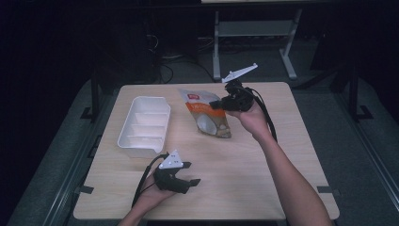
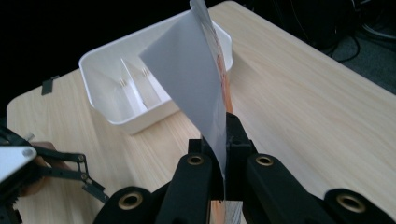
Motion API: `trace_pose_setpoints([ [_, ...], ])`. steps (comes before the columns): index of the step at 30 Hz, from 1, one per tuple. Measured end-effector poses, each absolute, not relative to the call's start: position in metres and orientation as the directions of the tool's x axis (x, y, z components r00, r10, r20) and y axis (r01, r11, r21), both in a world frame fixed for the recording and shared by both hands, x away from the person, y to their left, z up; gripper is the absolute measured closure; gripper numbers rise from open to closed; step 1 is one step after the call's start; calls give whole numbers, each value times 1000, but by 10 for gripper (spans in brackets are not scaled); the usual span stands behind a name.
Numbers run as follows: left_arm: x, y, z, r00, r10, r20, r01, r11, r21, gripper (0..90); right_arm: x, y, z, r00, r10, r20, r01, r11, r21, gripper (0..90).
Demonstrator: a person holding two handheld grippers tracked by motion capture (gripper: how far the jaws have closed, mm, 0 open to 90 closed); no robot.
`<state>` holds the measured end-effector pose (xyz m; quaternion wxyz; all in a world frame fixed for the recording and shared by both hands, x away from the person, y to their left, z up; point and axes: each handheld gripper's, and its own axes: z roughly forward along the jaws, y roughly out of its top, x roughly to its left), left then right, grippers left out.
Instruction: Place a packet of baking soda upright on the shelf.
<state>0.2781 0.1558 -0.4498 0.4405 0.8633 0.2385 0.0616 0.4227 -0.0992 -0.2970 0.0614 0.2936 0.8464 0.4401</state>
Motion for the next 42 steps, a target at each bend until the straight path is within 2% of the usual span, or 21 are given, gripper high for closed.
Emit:
trace_pose_setpoints([
  [17, 276, 154, -453, 908, 410, -91, 323, -543, 775, 282, 427, -52, -272, -866, 477, 153, 388, 444, 808, 896],
  [32, 277, 157, -452, 909, 407, -85, 314, -539, 781, 279, 440, -8, -261, -898, 413, 154, 347, 449, 823, 896],
  [42, 278, 160, -452, 908, 409, -89, 318, -536, 782, 279, 453, 11, -260, -901, 407, 154, 343, 447, 826, 896],
])
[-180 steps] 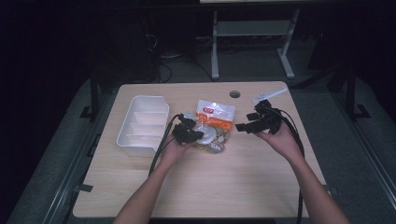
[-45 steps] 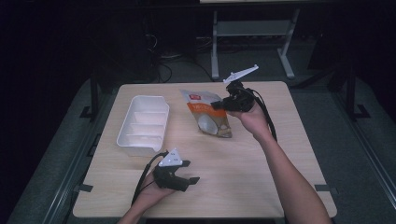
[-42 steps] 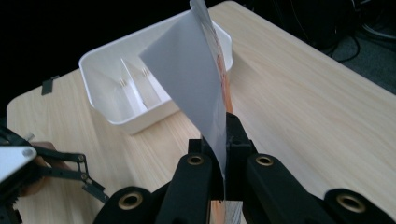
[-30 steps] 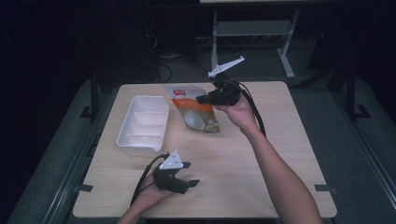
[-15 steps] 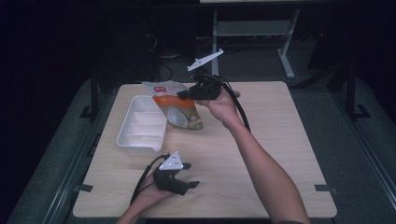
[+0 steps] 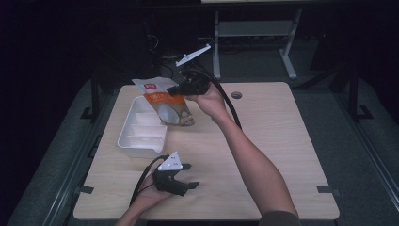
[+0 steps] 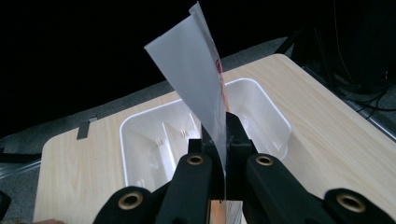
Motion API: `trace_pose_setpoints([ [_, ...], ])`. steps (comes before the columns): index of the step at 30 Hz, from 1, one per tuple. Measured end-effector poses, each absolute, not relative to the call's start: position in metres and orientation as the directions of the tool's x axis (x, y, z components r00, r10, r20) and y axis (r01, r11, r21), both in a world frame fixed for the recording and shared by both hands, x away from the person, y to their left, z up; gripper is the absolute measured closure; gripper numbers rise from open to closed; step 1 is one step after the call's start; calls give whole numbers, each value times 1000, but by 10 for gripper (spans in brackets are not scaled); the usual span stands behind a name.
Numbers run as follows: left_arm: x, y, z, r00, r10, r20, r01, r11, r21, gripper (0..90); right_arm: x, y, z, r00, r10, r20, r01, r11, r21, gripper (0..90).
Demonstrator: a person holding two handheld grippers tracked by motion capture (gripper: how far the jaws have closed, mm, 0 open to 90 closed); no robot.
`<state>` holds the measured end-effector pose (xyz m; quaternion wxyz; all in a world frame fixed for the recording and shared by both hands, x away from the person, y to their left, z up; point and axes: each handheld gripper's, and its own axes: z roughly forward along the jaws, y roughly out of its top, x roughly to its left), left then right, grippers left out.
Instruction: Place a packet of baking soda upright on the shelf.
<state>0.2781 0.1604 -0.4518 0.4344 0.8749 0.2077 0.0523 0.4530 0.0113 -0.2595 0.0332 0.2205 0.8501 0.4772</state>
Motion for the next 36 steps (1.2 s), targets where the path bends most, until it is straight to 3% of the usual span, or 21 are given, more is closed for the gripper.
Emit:
trace_pose_setpoints([
  [24, 280, 166, -451, 905, 415, -93, 323, -527, 786, 277, 482, 62, -267, -914, 375, 154, 318, 429, 846, 896],
  [36, 281, 169, -450, 902, 421, -94, 325, -520, 790, 277, 498, 90, -291, -919, 360, 158, 314, 430, 846, 896],
])
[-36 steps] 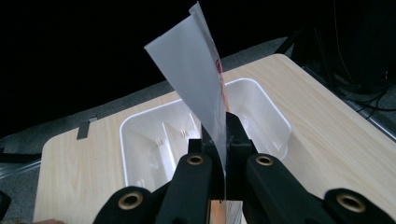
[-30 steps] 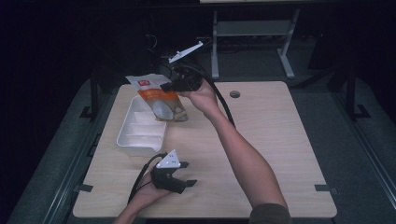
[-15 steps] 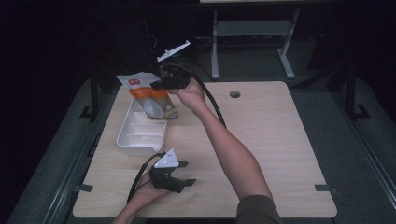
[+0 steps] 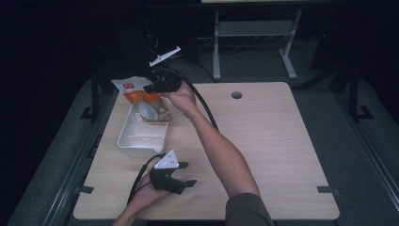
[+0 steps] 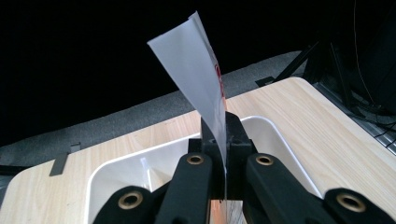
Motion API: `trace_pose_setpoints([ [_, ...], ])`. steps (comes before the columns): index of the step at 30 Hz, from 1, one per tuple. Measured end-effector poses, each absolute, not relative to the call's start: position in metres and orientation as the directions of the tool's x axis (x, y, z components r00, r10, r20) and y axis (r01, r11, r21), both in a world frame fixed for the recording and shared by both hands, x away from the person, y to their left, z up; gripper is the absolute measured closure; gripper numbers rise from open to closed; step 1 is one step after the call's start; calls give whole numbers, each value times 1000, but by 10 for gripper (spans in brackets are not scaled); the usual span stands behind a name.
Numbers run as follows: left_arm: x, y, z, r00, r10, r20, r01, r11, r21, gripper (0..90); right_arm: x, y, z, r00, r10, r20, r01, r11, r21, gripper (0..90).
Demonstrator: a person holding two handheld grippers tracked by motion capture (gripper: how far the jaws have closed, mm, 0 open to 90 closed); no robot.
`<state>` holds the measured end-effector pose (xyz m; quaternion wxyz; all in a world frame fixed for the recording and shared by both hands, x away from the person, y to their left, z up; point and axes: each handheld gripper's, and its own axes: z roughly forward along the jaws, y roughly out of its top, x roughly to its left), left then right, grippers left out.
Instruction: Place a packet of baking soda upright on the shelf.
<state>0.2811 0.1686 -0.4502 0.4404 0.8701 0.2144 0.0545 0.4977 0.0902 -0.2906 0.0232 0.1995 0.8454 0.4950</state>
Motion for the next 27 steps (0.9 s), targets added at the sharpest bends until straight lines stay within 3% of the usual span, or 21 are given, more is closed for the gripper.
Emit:
trace_pose_setpoints([
  [13, 281, 170, -450, 902, 421, -93, 322, -512, 797, 277, 509, 113, -324, -914, 344, 216, 350, 393, 851, 895],
  [24, 280, 170, -450, 904, 418, -89, 318, -516, 795, 277, 512, 106, -350, -892, 363, 271, 394, 325, 860, 891],
  [27, 280, 169, -450, 904, 417, -89, 317, -518, 795, 277, 512, 104, -351, -885, 383, 265, 395, 316, 863, 828],
])
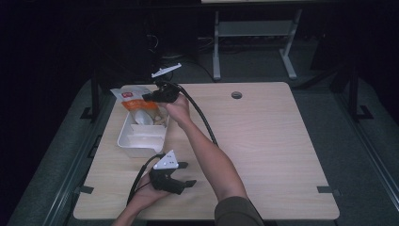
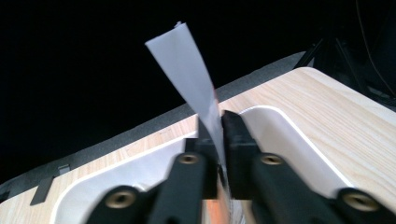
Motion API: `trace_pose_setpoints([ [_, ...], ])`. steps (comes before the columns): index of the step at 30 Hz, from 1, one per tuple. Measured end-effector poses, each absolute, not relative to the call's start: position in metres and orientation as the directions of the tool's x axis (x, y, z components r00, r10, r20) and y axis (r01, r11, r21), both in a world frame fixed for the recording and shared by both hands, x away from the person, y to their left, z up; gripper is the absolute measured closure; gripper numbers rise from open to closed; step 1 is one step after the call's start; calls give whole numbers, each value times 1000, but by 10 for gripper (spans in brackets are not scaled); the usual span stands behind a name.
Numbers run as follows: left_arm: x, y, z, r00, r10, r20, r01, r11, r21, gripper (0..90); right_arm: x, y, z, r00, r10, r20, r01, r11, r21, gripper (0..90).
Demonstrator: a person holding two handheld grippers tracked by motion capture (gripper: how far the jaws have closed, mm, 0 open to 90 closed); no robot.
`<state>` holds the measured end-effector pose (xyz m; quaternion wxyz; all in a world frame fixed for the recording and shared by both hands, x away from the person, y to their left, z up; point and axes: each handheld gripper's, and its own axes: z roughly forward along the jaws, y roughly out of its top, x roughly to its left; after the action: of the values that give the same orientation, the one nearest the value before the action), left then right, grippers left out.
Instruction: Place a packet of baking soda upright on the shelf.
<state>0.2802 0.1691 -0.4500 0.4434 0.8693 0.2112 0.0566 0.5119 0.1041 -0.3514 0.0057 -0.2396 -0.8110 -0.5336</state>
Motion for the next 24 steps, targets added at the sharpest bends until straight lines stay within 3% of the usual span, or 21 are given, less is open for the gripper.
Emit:
trace_pose_setpoints([
  [10, 280, 168, -450, 904, 419, -91, 319, -518, 794, 277, 502, 103, -372, -904, 385, 189, 376, 500, 780, 740],
  [15, 280, 169, -450, 904, 419, -88, 319, -521, 792, 277, 500, 103, -387, -904, 389, 181, 383, 543, 747, 776],
  [18, 281, 169, -450, 903, 421, -90, 320, -519, 792, 277, 498, 101, -396, -901, 396, 178, 388, 550, 739, 861],
  [24, 281, 169, -450, 903, 421, -89, 320, -518, 793, 277, 496, 99, -407, -896, 415, 156, 387, 562, 731, 892],
])
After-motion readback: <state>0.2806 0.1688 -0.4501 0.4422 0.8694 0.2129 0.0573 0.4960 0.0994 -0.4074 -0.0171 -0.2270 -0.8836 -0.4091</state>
